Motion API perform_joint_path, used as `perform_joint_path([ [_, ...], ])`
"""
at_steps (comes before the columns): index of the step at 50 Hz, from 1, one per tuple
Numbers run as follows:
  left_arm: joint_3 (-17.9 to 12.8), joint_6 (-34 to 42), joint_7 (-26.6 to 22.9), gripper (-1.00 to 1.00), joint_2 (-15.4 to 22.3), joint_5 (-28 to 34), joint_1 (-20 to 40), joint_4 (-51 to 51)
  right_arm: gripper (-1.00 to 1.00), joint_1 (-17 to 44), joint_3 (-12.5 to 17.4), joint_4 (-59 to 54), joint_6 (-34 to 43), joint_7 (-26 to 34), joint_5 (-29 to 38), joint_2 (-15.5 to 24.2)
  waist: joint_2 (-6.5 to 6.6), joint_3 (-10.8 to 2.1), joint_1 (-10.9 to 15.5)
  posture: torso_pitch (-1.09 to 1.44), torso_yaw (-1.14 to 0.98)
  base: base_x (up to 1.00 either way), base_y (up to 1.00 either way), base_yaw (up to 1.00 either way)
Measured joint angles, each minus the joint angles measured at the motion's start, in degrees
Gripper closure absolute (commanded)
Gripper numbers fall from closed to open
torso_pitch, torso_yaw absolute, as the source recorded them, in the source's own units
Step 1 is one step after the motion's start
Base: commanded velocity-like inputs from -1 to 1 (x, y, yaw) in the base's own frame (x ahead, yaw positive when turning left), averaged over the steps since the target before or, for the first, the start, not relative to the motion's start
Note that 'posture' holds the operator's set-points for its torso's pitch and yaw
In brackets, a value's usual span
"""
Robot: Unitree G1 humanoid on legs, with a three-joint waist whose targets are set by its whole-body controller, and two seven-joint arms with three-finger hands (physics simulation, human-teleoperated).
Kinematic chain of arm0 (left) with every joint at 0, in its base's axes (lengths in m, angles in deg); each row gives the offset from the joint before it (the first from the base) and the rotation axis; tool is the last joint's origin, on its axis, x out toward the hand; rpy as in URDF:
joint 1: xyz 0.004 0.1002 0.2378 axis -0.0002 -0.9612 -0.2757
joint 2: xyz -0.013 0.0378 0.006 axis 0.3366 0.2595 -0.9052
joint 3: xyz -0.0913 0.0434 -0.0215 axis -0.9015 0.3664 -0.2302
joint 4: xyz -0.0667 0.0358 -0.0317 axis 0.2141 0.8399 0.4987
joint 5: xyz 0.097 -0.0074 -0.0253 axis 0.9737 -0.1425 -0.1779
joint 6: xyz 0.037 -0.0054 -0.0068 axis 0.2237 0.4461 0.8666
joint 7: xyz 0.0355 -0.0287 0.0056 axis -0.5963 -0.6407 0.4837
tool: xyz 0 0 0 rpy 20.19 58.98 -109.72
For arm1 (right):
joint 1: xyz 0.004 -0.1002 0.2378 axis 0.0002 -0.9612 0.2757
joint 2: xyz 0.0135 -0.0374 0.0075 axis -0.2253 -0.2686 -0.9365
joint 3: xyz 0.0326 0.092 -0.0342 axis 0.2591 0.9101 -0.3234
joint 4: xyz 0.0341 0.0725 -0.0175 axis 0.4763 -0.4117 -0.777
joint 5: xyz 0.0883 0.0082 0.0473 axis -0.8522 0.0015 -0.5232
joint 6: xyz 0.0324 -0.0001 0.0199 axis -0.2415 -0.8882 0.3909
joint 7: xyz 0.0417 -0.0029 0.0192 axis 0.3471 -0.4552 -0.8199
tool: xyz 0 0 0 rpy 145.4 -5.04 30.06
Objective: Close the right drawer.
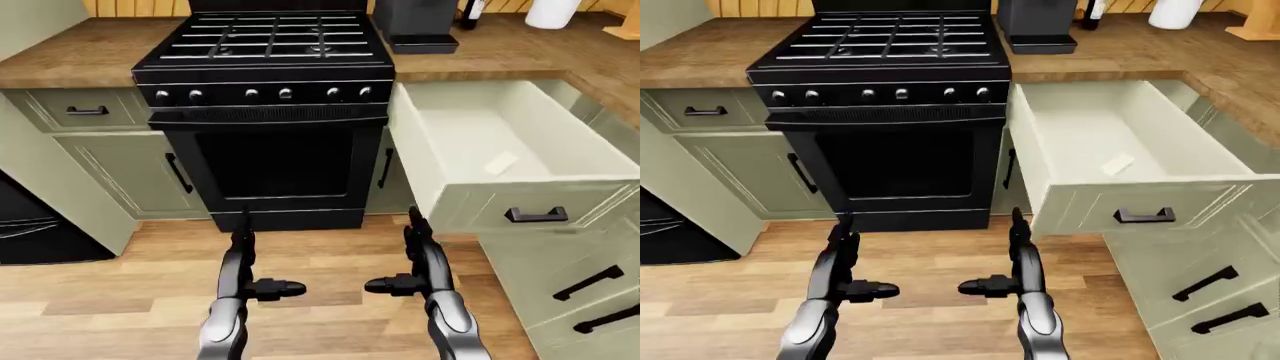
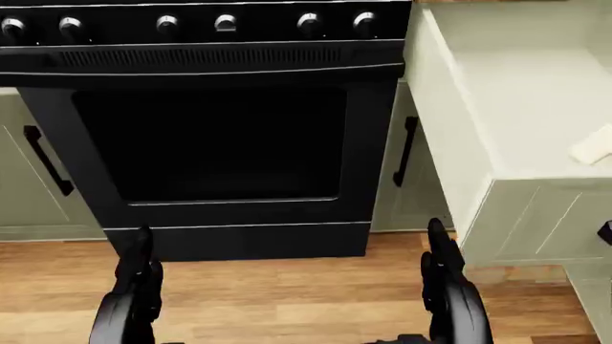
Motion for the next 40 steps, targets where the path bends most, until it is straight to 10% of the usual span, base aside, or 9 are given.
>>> perform_joint_path([
  [3,-0.1,-2.5,0.8,-1.0,0.4,1.3,0.9,-3.5,-1.0,0.9,0.1,3.6,-1.3,0.5,-0.3,0.3,-0.23,-3.41,0.3,0.0,0.0,0.0,0.0,0.0],
  [13,-0.1,-2.8,1.4,-1.0,0.2,3.0,-0.4,-5.1,-1.0,-0.9,0.1,5.4,-0.6,2.0,-1.0,0.1,-0.23,-3.12,0.4,0.0,0.0,0.0,0.0,0.0],
  [40,-0.7,-0.8,4.1,-1.0,-1.7,10.6,-6.5,-57.4,-1.0,-6.9,2.8,53.0,-7.5,-2.0,-1.4,-0.9,-0.26,-3.97,0.4,0.0,0.0,0.0,0.0,0.0],
])
